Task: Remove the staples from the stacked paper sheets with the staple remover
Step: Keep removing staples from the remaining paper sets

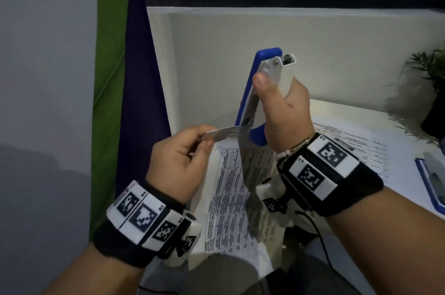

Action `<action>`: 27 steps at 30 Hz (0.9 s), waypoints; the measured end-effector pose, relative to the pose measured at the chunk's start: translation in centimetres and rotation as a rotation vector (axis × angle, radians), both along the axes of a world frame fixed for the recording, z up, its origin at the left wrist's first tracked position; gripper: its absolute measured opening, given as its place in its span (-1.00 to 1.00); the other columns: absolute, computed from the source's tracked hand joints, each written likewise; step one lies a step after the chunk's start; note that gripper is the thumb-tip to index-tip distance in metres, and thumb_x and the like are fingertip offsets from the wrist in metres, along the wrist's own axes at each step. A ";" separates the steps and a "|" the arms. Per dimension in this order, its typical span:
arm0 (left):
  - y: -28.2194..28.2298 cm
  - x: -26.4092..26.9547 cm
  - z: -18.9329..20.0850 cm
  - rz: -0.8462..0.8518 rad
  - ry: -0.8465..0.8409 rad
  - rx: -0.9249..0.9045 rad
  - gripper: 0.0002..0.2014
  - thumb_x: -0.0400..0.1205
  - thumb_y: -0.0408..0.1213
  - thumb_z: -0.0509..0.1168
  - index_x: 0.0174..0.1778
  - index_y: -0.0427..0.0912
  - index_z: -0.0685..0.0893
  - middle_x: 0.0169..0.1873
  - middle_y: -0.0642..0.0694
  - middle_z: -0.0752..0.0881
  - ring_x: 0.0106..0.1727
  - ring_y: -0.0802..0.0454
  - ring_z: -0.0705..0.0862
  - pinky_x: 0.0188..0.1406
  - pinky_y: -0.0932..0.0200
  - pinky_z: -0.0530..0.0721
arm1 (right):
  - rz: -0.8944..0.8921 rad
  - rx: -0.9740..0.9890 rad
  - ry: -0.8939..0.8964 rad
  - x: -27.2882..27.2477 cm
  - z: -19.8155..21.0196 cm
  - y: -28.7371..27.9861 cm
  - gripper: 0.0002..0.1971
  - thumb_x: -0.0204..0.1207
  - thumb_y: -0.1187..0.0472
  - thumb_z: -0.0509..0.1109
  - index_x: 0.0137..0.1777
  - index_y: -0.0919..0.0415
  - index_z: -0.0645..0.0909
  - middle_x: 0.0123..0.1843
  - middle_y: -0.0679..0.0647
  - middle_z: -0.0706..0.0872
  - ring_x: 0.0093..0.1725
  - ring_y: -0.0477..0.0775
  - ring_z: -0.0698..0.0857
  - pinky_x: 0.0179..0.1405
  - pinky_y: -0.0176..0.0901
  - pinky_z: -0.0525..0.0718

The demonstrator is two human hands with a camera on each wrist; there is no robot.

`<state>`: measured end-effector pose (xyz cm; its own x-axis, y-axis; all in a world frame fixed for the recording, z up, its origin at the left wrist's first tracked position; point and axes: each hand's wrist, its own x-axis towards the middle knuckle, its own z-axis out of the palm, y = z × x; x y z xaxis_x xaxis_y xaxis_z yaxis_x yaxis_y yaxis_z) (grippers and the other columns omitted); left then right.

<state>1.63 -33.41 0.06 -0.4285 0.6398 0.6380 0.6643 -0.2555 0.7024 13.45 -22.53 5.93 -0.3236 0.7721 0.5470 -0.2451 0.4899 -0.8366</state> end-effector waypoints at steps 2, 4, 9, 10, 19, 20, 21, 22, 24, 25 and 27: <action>-0.1 0.1 0.0 0.014 -0.013 -0.003 -0.76 0.53 -0.13 0.26 0.09 0.18 0.68 -0.17 0.12 0.77 -0.21 0.08 0.76 -0.20 0.08 0.77 | -0.030 -0.031 -0.006 -0.5 -0.1 0.2 -0.75 0.44 -0.06 0.28 -0.38 0.02 0.43 -0.58 -0.22 0.49 -0.54 -0.22 0.48 -0.49 -0.36 0.45; -0.3 0.2 -0.1 0.022 -0.017 -0.003 -0.77 0.54 -0.14 0.27 0.05 0.26 0.68 -0.18 0.15 0.77 -0.22 0.07 0.76 -0.21 0.02 0.77 | -0.048 -0.033 -0.020 -0.9 -0.3 0.4 -0.75 0.45 -0.06 0.25 -0.39 0.01 0.43 -0.56 -0.19 0.50 -0.50 -0.15 0.50 -0.45 -0.25 0.49; -0.5 0.5 -0.3 0.069 0.034 -0.032 -0.76 0.56 -0.07 0.26 0.00 0.44 0.65 -0.19 0.19 0.77 -0.22 0.09 0.76 -0.27 -0.11 0.77 | -0.064 -0.005 -0.056 -1.7 -0.6 0.2 -0.72 0.47 -0.07 0.24 -0.43 -0.02 0.37 -0.63 -0.26 0.45 -0.57 -0.28 0.41 -0.49 -0.46 0.35; -0.5 0.6 -0.3 0.067 0.036 -0.032 -0.78 0.56 -0.06 0.25 0.02 0.40 0.66 -0.18 0.20 0.77 -0.21 0.11 0.76 -0.27 -0.10 0.77 | -0.056 -0.019 -0.041 -1.7 -0.6 0.2 -0.72 0.47 -0.06 0.25 -0.43 0.00 0.37 -0.62 -0.24 0.44 -0.56 -0.27 0.40 -0.49 -0.44 0.36; -0.5 1.1 -0.6 0.041 -0.001 -0.012 -0.78 0.55 -0.18 0.27 0.05 0.17 0.70 -0.25 0.15 0.77 -0.25 0.14 0.75 -0.27 0.14 0.75 | 0.011 -0.109 -0.005 -2.0 -0.9 0.2 -0.74 0.41 -0.01 0.27 -0.41 0.09 0.39 -0.65 -0.22 0.43 -0.60 -0.29 0.40 -0.55 -0.48 0.38; -0.4 1.1 -0.6 0.049 -0.017 -0.024 -0.79 0.55 -0.21 0.29 0.02 0.19 0.70 -0.26 0.16 0.77 -0.25 0.16 0.75 -0.26 0.16 0.75 | 0.021 -0.132 -0.002 -1.9 -0.9 0.2 -0.76 0.40 -0.02 0.28 -0.39 0.08 0.41 -0.62 -0.22 0.46 -0.58 -0.30 0.43 -0.52 -0.48 0.42; -0.3 0.9 -0.8 0.067 -0.049 -0.050 -0.78 0.55 -0.22 0.31 -0.03 0.23 0.70 -0.27 0.15 0.78 -0.24 0.17 0.75 -0.25 0.15 0.76 | 0.034 -0.173 0.013 -1.8 -0.9 0.2 -0.78 0.38 -0.03 0.29 -0.35 0.08 0.45 -0.58 -0.21 0.50 -0.53 -0.26 0.48 -0.46 -0.44 0.48; -0.1 0.6 -0.9 0.085 -0.112 -0.085 -0.77 0.56 -0.24 0.31 -0.10 0.27 0.71 -0.27 0.15 0.78 -0.23 0.19 0.76 -0.24 0.11 0.76 | 0.037 -0.223 0.046 -1.7 -0.8 0.5 -0.79 0.35 -0.06 0.31 -0.32 0.07 0.48 -0.53 -0.19 0.54 -0.46 -0.20 0.54 -0.37 -0.35 0.54; 0.2 0.0 -1.2 0.114 -0.295 -0.132 -0.73 0.60 -0.30 0.32 -0.19 0.26 0.72 -0.28 0.14 0.79 -0.25 0.15 0.77 -0.26 0.08 0.77 | -0.019 -0.305 0.145 -1.2 -0.1 1.0 -0.76 0.28 -0.12 0.37 -0.28 0.03 0.51 -0.41 -0.14 0.57 -0.31 -0.02 0.58 -0.16 -0.10 0.59; 0.3 -0.4 -1.2 0.136 -0.373 -0.137 -0.72 0.60 -0.35 0.31 -0.22 0.20 0.72 -0.29 0.11 0.80 -0.28 0.14 0.78 -0.30 0.11 0.76 | -0.063 -0.325 0.202 -0.7 0.3 1.2 -0.74 0.27 -0.14 0.38 -0.29 0.02 0.50 -0.39 -0.12 0.55 -0.27 0.02 0.56 -0.08 0.00 0.58; 0.7 -1.1 -1.2 0.201 -0.495 -0.130 -0.75 0.61 -0.39 0.29 -0.24 0.09 0.69 -0.31 0.02 0.80 -0.29 0.09 0.78 -0.33 0.14 0.74 | -0.149 -0.340 0.290 0.5 1.0 1.8 -0.77 0.30 -0.13 0.34 -0.28 0.01 0.48 -0.38 -0.15 0.52 -0.26 -0.04 0.55 -0.01 0.02 0.58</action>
